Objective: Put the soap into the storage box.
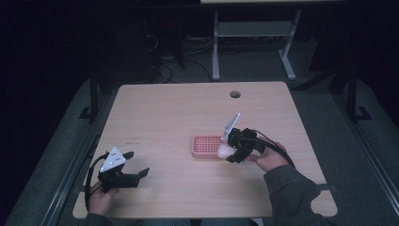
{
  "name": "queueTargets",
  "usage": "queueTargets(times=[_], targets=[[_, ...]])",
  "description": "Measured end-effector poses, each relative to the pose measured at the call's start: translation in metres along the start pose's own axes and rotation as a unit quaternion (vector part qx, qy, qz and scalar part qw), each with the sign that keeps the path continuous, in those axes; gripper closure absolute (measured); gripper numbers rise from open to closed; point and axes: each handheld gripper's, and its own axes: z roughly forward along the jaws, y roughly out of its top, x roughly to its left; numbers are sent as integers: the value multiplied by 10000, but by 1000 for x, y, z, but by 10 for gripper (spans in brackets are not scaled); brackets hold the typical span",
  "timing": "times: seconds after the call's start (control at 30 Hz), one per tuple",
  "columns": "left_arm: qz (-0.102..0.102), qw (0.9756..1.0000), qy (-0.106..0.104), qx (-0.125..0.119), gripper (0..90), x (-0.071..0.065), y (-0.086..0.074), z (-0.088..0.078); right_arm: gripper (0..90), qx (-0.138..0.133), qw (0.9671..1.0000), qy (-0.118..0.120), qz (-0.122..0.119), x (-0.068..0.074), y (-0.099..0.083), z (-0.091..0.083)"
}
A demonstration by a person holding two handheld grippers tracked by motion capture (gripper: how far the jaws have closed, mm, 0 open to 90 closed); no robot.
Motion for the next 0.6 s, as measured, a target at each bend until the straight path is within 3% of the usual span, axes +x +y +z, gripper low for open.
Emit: queueTargets(times=[0.6], targets=[[-22,10000,6,-14,145,1,0,-1,489,35,9999,96,-114,-10,24,7]])
